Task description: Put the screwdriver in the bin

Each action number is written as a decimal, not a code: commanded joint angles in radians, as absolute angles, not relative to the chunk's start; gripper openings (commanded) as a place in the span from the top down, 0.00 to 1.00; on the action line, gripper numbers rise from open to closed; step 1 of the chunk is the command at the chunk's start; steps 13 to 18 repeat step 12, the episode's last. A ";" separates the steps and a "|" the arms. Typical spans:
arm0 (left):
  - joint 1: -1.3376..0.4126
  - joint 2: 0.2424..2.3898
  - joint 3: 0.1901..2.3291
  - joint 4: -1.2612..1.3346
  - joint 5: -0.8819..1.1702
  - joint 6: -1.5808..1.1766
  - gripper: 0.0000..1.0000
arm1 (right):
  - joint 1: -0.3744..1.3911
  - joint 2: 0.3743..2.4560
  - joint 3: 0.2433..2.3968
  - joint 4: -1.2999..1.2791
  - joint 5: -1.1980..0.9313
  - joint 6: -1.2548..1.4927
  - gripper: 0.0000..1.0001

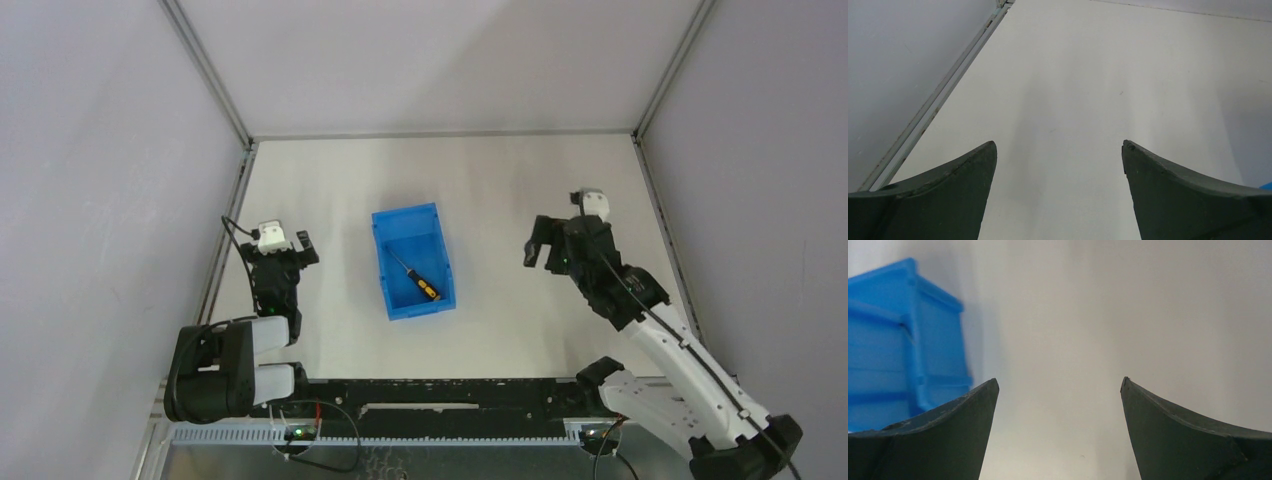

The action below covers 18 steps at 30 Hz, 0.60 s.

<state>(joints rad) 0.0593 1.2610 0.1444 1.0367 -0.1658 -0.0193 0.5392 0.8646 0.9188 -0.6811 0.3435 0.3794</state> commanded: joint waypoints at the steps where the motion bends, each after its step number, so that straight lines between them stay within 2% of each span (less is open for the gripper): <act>1: 0.060 1.259 0.190 1.063 -0.173 -0.025 0.00 | 0.418 0.778 0.748 -0.546 0.234 0.439 0.00; 9: 0.060 1.259 0.191 1.063 -0.175 -0.025 0.00 | 0.315 0.753 0.516 -0.414 0.135 0.489 0.00; 18: 0.059 1.259 0.190 1.063 -0.174 -0.025 0.00 | 0.313 0.752 0.502 -0.397 0.146 0.496 0.00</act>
